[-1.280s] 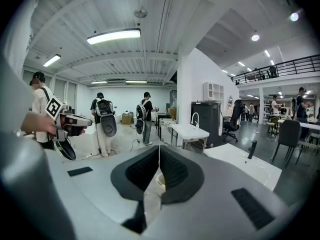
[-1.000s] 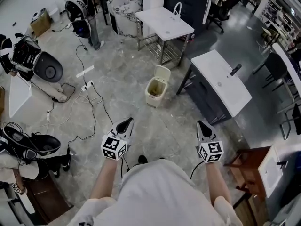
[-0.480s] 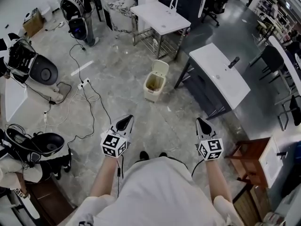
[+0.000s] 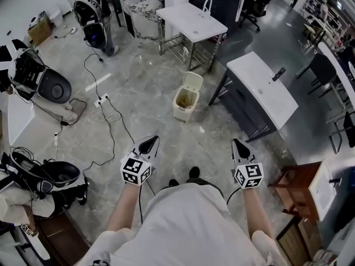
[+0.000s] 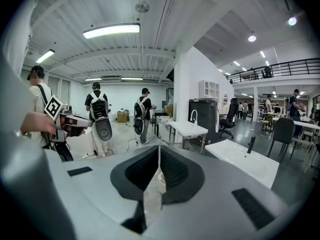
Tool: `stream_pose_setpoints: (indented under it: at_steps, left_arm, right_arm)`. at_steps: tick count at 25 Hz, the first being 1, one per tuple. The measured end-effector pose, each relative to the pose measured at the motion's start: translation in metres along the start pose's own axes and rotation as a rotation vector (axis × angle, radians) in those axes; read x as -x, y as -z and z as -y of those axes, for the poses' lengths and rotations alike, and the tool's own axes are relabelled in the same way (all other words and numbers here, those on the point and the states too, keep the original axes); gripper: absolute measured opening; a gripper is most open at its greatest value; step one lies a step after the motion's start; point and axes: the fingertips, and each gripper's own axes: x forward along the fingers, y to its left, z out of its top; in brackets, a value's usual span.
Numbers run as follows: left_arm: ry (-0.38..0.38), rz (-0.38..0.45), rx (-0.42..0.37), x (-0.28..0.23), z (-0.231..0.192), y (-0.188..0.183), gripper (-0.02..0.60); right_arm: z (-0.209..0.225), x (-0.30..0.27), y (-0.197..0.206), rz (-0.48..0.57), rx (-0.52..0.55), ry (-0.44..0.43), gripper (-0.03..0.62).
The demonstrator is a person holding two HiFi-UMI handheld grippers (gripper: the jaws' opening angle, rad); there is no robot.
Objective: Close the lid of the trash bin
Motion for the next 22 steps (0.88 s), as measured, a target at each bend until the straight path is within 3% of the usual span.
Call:
stream_pose_setpoints:
  at_steps: [11,22]
  left_arm:
    - [-0.024,0.009,0.007,-0.023,-0.016,-0.010,0.017]
    - [-0.056,0.008,0.004,-0.077,-0.036,-0.027,0.017]
  right_arm:
    - [0.016,-0.033,-0.007,-0.003,-0.008,-0.023,0.032]
    - [0.050,-0.095,-0.020,-0.014,0.031,-0.082,0.032]
